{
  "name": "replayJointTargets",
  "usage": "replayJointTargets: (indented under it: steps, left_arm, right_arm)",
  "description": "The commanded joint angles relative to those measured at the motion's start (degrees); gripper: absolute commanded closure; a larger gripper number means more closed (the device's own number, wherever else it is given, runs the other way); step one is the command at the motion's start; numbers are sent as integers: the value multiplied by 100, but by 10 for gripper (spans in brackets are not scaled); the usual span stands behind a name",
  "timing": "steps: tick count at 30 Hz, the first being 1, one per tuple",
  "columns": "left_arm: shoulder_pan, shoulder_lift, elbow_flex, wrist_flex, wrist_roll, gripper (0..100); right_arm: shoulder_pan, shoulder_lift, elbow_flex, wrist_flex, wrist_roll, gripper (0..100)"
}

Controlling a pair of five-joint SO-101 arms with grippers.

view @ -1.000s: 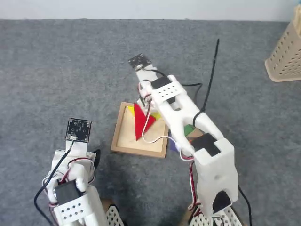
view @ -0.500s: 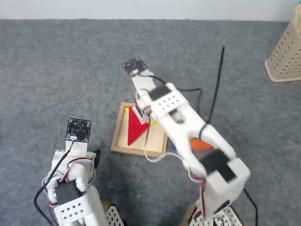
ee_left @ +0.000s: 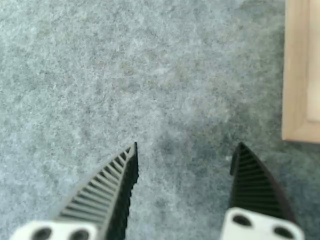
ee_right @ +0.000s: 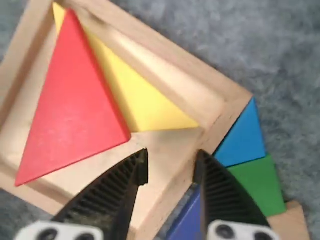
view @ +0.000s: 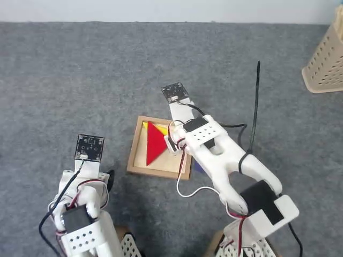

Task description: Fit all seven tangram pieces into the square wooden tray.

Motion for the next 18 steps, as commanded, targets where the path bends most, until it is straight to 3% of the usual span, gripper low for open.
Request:
replayJointTargets:
  steps: [1, 18]
  left_arm:
    - [-26, -88, -48, 18, -53, 720]
    - [-26, -88, -48, 18, -53, 720]
  right_arm:
    - [268, -40, -132, -75, -132, 813]
    - [1437, 13, -431, 242, -35, 851]
